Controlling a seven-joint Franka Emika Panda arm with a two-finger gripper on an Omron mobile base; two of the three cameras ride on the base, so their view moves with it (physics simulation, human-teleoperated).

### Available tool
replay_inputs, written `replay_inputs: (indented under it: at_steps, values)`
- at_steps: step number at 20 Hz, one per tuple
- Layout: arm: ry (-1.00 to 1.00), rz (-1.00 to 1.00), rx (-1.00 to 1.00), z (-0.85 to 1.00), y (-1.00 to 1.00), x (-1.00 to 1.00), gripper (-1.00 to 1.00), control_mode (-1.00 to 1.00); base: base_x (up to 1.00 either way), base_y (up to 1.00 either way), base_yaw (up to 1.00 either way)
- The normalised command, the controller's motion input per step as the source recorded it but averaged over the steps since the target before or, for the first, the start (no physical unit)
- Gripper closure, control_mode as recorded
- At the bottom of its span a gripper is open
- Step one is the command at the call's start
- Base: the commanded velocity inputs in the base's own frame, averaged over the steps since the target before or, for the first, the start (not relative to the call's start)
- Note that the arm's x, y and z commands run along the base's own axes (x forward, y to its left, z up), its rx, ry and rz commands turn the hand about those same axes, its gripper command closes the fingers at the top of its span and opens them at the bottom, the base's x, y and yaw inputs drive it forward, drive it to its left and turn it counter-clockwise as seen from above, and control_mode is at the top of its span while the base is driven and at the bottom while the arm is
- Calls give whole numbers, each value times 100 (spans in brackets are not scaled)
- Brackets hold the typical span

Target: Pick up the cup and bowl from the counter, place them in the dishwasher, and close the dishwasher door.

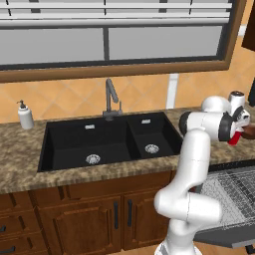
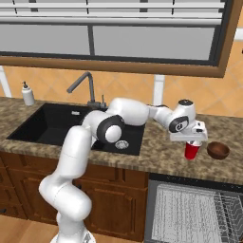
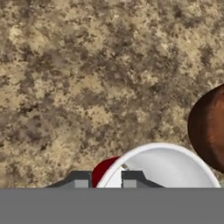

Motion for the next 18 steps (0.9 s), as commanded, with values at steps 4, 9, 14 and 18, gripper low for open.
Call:
replay_inputs:
  at_steps: [4,9,14,18]
  values:
    - [-13,-4,-1,0,15,-68,100,-100,0,0,0]
    - [-18,-5,-9,6,60,-100,100,-100,0,0,0]
    - [-11,0,-6,0,65,-100,100,-100,0,0,0]
    - [-9,1,0,0,12,-100,100,-100,0,0,0]
